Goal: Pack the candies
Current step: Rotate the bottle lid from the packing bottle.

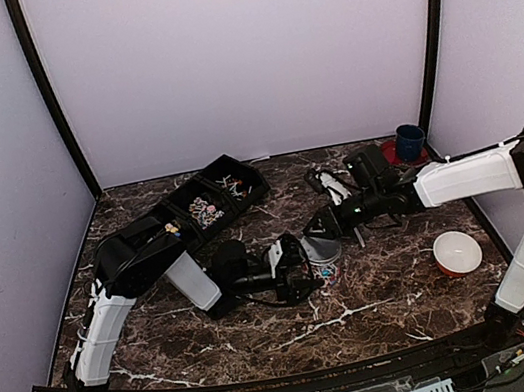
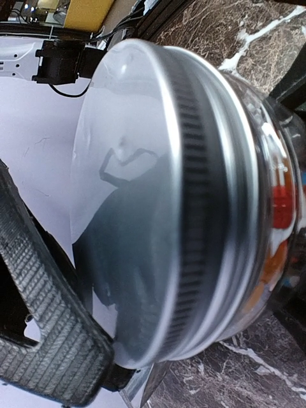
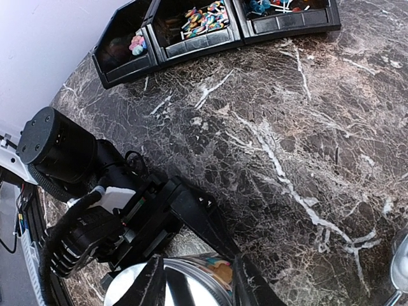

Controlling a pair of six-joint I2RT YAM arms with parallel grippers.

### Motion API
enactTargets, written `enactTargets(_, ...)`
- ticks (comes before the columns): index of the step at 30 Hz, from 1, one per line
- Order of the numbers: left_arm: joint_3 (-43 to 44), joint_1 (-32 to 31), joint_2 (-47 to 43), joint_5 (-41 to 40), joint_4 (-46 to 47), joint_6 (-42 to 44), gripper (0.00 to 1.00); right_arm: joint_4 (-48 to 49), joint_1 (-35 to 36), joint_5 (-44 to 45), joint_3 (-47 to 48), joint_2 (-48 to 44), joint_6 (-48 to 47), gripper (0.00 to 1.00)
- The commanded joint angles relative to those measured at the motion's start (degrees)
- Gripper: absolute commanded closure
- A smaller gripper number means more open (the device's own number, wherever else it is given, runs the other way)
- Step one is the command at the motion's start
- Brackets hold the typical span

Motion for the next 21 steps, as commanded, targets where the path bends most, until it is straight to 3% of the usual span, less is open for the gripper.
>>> enactTargets(1, -1.7, -0.4, 3.8, 1.1, -12.6, -0.1, 0.18, 1.9, -0.1, -0.6, -1.9, -1.4, 0.4, 0.65)
enactTargets(21, -2.2, 0.6, 4.1, -0.2, -10.0, -3.1, 0.19, 2.4, -0.6, 1.3, -9.2, -8.4, 2.1, 0.73)
